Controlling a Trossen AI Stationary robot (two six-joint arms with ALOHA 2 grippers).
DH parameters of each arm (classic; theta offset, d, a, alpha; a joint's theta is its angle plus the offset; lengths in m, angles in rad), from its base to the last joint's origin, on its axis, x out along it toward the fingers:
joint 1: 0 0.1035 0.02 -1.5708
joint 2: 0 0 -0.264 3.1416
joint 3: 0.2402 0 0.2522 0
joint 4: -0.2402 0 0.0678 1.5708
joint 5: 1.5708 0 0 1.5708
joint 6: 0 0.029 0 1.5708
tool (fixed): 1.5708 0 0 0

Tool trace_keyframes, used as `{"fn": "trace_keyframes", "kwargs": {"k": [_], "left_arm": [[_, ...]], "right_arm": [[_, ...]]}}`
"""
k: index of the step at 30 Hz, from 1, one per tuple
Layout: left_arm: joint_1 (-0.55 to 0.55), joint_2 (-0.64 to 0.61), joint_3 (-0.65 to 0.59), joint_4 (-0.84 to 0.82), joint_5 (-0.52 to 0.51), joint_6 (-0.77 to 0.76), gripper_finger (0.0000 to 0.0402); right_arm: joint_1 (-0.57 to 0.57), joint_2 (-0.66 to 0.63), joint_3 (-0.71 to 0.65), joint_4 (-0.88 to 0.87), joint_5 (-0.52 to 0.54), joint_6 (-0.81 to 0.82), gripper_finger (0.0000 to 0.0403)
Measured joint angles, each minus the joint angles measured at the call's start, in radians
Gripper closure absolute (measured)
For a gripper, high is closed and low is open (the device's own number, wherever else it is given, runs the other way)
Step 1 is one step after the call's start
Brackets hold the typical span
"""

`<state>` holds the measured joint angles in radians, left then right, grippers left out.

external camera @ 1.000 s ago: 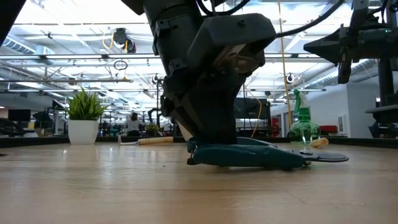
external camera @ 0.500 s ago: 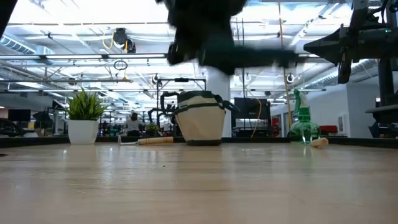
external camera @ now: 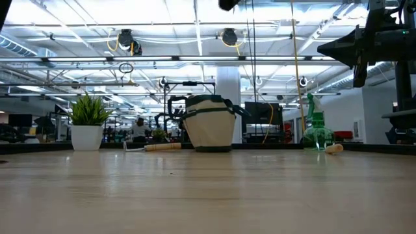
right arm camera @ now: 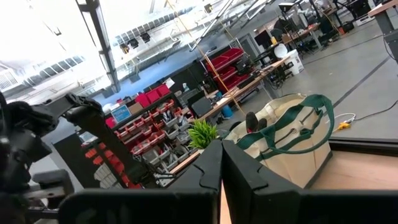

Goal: Pick & Place Garden tools in Gardening bag
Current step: Put the green scissors into the green gardening bag

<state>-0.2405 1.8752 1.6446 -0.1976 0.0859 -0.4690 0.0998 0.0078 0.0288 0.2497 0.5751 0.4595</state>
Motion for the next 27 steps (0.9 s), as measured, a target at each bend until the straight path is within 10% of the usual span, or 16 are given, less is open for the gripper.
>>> {"fn": "trace_keyframes", "kwargs": {"k": [27], "left_arm": [[0.003, -0.005, 0.0, 0.956, 0.548, -0.09, 0.0349]], "right_arm": [[0.0, 0.0, 0.0, -0.001, 0.0, 0.0, 0.0403]]}}
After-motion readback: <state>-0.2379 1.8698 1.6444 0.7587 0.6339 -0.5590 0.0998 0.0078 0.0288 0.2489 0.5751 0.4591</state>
